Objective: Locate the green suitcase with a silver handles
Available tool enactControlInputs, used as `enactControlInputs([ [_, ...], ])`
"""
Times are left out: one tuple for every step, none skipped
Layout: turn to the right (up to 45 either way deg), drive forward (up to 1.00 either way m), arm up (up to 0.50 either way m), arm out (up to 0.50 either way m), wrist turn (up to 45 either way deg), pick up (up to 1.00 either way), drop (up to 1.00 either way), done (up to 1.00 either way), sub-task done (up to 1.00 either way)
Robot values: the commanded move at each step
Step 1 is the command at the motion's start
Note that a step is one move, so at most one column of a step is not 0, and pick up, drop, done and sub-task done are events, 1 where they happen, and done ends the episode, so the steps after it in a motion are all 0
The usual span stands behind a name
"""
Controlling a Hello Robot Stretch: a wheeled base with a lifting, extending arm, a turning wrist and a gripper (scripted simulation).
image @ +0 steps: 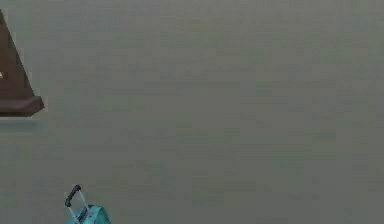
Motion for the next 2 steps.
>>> enactControlInputs([
  [-36.0, 0.0, 0.0, 0.0, 0.0, 0.0, 0.0, 0.0, 0.0],
  [0.0, 0.0, 0.0, 0.0, 0.0, 0.0, 0.0, 1.0, 0.0],
])
